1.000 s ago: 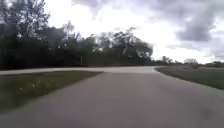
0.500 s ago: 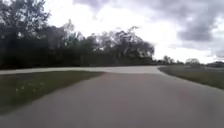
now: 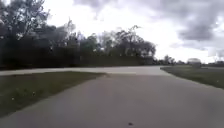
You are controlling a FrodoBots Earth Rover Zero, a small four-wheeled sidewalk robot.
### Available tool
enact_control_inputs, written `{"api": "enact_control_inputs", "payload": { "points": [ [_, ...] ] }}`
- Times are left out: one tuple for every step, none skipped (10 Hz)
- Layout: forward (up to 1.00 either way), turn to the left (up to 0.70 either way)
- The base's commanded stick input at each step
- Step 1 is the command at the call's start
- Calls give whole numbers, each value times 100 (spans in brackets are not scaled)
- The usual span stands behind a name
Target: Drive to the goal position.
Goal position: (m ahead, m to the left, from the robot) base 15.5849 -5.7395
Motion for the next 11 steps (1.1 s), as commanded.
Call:
{"api": "enact_control_inputs", "payload": {
  "points": [
    [100,-32],
    [100,-32],
    [100,-32],
    [100,-21],
    [100,-16],
    [100,-14],
    [100,-4],
    [100,0],
    [100,0],
    [100,0],
    [100,0]
  ]
}}
